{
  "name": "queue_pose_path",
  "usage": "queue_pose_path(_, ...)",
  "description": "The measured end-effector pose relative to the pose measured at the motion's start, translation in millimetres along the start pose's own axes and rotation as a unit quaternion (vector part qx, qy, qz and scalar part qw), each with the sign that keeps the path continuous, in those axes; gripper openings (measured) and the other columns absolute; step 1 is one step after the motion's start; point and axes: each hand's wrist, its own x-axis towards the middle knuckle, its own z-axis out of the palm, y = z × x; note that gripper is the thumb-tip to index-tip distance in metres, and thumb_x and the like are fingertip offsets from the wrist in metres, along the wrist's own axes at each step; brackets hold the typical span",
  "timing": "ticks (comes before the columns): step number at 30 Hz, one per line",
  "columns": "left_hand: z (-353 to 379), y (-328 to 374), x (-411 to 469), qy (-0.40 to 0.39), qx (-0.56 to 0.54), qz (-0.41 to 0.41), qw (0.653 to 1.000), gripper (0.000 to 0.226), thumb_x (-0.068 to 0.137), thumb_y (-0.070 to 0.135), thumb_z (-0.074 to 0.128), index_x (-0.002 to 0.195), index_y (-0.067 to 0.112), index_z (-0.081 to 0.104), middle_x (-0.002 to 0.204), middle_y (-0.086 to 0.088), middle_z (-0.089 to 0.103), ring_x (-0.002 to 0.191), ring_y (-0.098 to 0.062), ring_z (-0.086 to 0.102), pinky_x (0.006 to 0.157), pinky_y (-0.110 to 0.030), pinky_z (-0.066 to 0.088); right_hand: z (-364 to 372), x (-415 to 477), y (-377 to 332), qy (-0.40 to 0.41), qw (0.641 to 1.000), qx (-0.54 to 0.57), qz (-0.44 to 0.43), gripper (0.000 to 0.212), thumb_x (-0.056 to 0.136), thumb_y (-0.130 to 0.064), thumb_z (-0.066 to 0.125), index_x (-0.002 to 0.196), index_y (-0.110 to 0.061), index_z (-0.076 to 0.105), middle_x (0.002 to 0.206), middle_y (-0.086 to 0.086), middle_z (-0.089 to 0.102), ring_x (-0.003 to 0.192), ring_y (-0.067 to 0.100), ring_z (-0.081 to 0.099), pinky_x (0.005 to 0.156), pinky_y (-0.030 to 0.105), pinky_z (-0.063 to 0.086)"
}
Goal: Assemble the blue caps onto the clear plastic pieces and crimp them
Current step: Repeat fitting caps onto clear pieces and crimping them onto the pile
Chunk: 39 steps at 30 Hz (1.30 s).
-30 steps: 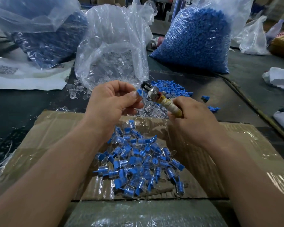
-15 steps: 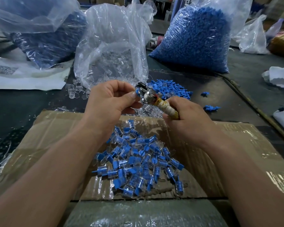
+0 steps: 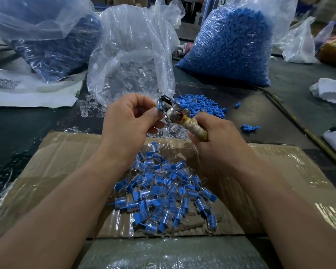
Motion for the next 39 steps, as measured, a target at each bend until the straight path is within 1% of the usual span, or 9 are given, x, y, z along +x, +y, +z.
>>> queue_pose_path(5,-1.3,0.8,-0.2,0.008,0.003,0.004,1.0,0.021,0.085,-0.003,0.058,0.076,0.016,0.058,0.061,0.005,0.064,0.055,-0.006,0.064,0.053,-0.018,0.053,2.1,0.0,-1.8,0.009,1.0,-0.009,0.0,0.015,0.087,-0.02,0.056,0.081,-0.024,0.042,0.069,-0.012,0.039,0.063,0.008,0.038,0.054,0.025,0.029)
queue_pose_path(13,-1.8,-1.3,1.6,0.015,-0.007,-0.024,1.0,0.02,0.081,-0.002,0.062,0.074,0.017,0.06,0.058,0.008,0.066,0.056,-0.009,0.065,0.054,-0.019,0.054,5.0,-0.9,3.8,0.022,1.0,-0.022,-0.005,0.019,0.085,-0.012,0.055,0.101,-0.021,0.054,0.088,-0.008,0.047,0.079,0.01,0.04,0.064,0.024,0.023)
queue_pose_path(17,-7.6,3.1,4.5,0.033,-0.058,-0.058,0.996,0.018,0.079,0.0,0.062,0.07,0.015,0.065,0.054,0.004,0.064,0.047,-0.008,0.059,0.047,-0.019,0.048,-0.7,0.2,12.1,0.006,1.0,-0.028,-0.001,0.017,0.086,-0.013,0.055,0.093,-0.027,0.049,0.086,-0.009,0.048,0.077,0.009,0.04,0.059,0.024,0.022)
queue_pose_path(21,-12.3,6.9,5.7,-0.05,-0.048,-0.097,0.993,0.024,0.079,0.0,0.059,0.063,0.013,0.071,0.048,0.002,0.059,0.041,-0.008,0.048,0.037,-0.013,0.033,-4.3,0.1,20.4,-0.024,0.998,-0.051,0.014,0.017,0.085,-0.018,0.058,0.098,-0.028,0.055,0.09,-0.01,0.051,0.081,0.009,0.043,0.064,0.024,0.029)
queue_pose_path(26,-10.3,7.9,2.5,-0.147,-0.002,-0.13,0.981,0.022,0.077,-0.002,0.061,0.06,0.008,0.071,0.046,-0.001,0.054,0.038,-0.005,0.041,0.035,-0.012,0.032,-5.0,-2.0,22.5,-0.037,0.995,-0.088,0.026,0.027,0.082,-0.025,0.063,0.108,-0.03,0.058,0.093,-0.012,0.051,0.085,0.009,0.045,0.071,0.029,0.04)
queue_pose_path(29,-9.2,8.2,1.1,-0.182,0.024,-0.145,0.972,0.02,0.076,0.011,0.065,0.057,0.011,0.071,0.044,0.0,0.047,0.038,-0.006,0.036,0.036,-0.012,0.03,-5.5,-1.6,21.5,-0.054,0.994,-0.096,0.028,0.028,0.079,-0.039,0.065,0.105,-0.031,0.058,0.095,-0.01,0.054,0.085,0.01,0.046,0.072,0.031,0.042)
queue_pose_path(32,-12.5,3.3,5.5,-0.106,0.012,-0.141,0.984,0.022,0.081,0.015,0.062,0.063,0.006,0.069,0.042,0.003,0.048,0.035,-0.004,0.036,0.034,-0.012,0.03,-5.1,-0.9,21.4,-0.08,0.99,-0.108,0.034,0.034,0.075,-0.051,0.064,0.102,-0.031,0.059,0.095,-0.008,0.055,0.086,0.012,0.048,0.073,0.033,0.043)
queue_pose_path(36,-16.8,-7.7,13.5,0.055,0.04,-0.135,0.988,0.016,0.084,0.006,0.061,0.071,0.013,0.068,0.061,-0.001,0.059,0.038,0.002,0.048,0.036,-0.009,0.035,-6.4,1.7,23.1,-0.117,0.988,-0.078,0.067,0.054,0.061,-0.061,0.067,0.105,-0.031,0.057,0.098,-0.009,0.054,0.089,0.011,0.047,0.075,0.032,0.042)
queue_pose_path(39,-17.2,-17.1,15.0,0.082,0.115,-0.117,0.983,0.025,0.084,0.003,0.06,0.073,0.024,0.064,0.075,0.003,0.063,0.044,0.006,0.056,0.038,-0.007,0.038,-6.4,2.6,24.3,-0.135,0.986,-0.066,0.067,0.056,0.06,-0.061,0.069,0.106,-0.031,0.057,0.096,-0.011,0.051,0.089,0.01,0.046,0.075,0.032,0.04)
